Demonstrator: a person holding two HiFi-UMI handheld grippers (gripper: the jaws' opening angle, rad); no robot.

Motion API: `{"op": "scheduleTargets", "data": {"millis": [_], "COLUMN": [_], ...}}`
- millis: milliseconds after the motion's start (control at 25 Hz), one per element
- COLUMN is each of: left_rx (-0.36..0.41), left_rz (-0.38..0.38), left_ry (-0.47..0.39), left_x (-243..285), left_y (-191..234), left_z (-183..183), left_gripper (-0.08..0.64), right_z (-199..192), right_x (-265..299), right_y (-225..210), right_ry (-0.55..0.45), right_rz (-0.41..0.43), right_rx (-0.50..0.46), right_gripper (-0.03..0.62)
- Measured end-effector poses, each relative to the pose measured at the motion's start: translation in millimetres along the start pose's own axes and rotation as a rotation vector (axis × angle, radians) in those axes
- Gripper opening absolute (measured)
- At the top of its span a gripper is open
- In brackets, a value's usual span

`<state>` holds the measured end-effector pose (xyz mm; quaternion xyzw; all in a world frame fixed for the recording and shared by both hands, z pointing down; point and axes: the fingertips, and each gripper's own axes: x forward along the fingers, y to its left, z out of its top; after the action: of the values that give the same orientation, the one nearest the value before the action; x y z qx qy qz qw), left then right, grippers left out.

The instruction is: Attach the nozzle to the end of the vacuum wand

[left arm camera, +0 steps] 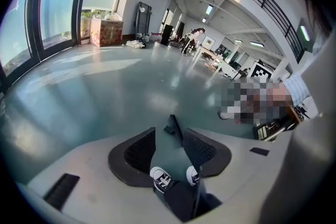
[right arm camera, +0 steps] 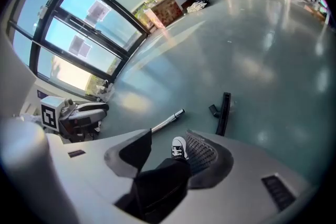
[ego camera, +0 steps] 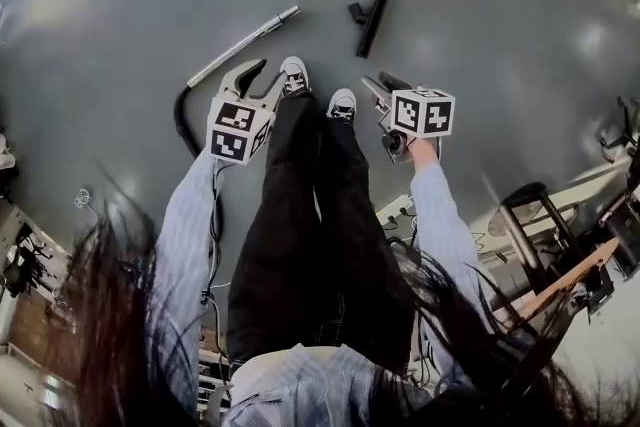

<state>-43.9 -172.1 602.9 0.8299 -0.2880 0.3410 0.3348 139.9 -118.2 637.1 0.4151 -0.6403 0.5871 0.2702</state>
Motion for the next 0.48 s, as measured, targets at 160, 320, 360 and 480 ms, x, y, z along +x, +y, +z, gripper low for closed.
{"op": "scheduleTargets", "data": {"millis": [160,320,360,480], "left_rx": [0.086,0.181,0.201,0.235], "left_rz": [0.004,0.033,0.043,0.082], "left_ry": [0.064,0.116,0.126,0.142], "left_x": [38,74,82,107], "left_y": [32,54,59,79], "left_z": [-31,-82,-95,-133], "left_gripper": [0.150,0.150,0.150,0.155], "right_z": [-7,-13,-14,-10], "right_x": [42,96,111,150], "right_y": [-18,-53,-66,-105], "right_ry": [0.045,0.093,0.111,0.135], "right_rz": [-0.037,-0.068,-0.084,-0.130], "right_rx": [-0.021,-0.093,-0.118,-0.167], "right_gripper": [0.221,0.238,0.241,0.250]}}
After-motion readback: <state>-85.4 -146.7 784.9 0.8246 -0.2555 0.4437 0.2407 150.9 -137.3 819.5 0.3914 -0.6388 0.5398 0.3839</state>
